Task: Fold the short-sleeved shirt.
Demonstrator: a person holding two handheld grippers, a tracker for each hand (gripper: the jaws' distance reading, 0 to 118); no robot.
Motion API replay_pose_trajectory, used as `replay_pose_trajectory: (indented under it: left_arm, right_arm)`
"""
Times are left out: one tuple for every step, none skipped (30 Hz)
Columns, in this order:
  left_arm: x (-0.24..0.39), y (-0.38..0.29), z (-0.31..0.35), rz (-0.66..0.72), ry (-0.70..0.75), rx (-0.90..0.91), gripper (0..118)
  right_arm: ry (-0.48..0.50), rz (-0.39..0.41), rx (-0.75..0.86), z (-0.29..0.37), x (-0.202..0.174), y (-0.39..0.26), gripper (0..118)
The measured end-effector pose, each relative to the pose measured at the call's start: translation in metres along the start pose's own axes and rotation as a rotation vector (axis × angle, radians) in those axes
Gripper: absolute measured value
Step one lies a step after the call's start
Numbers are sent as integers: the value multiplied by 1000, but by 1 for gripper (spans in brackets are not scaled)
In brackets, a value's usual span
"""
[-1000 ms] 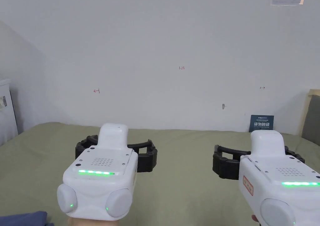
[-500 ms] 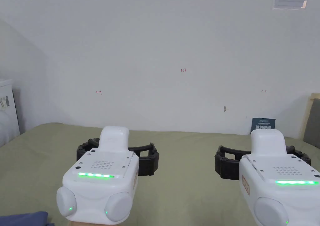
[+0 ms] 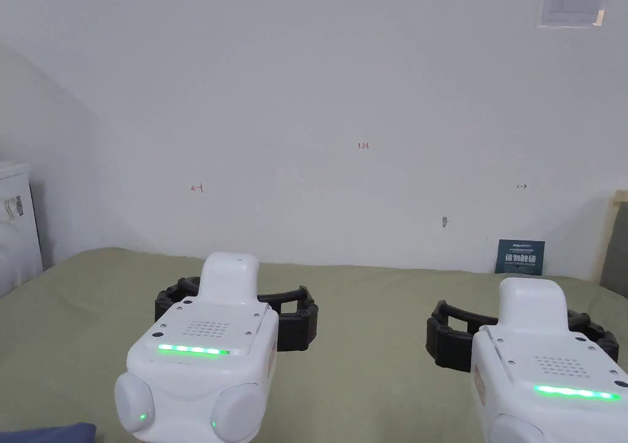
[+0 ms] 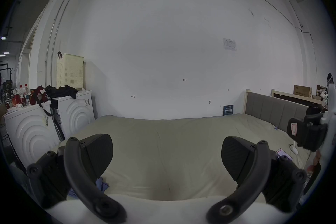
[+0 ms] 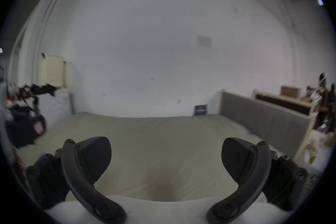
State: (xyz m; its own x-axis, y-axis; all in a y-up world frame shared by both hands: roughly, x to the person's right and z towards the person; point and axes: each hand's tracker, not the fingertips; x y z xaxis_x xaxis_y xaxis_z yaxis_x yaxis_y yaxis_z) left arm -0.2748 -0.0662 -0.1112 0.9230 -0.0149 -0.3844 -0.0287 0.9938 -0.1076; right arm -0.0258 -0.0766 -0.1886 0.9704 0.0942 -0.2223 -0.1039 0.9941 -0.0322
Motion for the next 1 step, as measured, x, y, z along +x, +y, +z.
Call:
replay_pose_trajectory:
  left_arm:
    - [0, 0, 0, -3, -2, 1, 118]
  right_arm:
    - [42, 17, -24, 0, 3, 2, 118]
